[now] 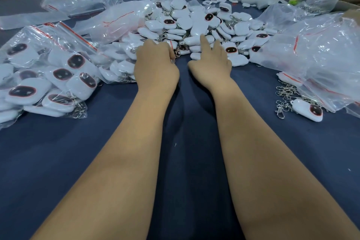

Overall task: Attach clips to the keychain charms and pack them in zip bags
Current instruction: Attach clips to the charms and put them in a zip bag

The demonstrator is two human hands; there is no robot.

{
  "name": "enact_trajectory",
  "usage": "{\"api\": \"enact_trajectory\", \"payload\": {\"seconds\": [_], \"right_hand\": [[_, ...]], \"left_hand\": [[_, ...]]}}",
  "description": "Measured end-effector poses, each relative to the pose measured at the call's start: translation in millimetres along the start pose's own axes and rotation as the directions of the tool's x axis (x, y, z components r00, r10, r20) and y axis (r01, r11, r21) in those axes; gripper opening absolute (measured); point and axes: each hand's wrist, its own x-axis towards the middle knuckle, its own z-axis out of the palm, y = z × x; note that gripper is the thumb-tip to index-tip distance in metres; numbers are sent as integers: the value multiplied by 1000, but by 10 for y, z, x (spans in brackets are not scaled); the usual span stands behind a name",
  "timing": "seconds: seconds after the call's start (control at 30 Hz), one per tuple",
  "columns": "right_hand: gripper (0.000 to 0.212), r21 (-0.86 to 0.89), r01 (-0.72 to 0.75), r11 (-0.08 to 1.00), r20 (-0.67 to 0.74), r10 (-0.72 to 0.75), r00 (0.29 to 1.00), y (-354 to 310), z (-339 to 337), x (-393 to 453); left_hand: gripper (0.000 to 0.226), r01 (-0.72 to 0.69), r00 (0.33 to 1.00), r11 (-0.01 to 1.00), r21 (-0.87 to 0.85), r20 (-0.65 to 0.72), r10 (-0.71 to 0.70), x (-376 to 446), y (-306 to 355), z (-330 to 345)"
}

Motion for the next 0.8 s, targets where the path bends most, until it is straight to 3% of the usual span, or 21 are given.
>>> {"api": "enact_trajectory", "payload": {"seconds": [0.1, 0.27, 0.4, 0.47, 0.6, 0.7, 0.8], "right_hand": [[74, -37, 63, 997, 24, -62, 998, 11, 34, 9], [48, 42, 109, 993, -108, -104, 989, -7, 41, -17], [34, 214, 125, 969, -169, -89, 982, -10, 34, -23], [35, 251, 125, 960, -216, -70, 974, -12, 30, -9], [33, 337, 156, 928, -350, -30, 936, -21, 4, 0], [33, 524, 144, 840, -371, 72, 926, -85, -22, -15], [29, 743, 56, 667, -227, 173, 958, -183, -3, -62]], "left_hand": [[27, 28, 1000, 999, 20, -12, -28, -2, -8, -20], [30, 51, 998, 999, -17, -31, -52, 23, -52, -51], [24, 74, 995, 970, -231, -48, -87, 36, -50, -83], [11, 134, 979, 885, -446, -82, -189, 50, -14, -123], [20, 199, 920, 638, -744, -82, -383, 117, 9, -201], [25, 163, 914, 532, -831, -76, -399, 108, 28, -214], [28, 123, 951, 507, -853, -44, -305, 79, 103, -181]]}}
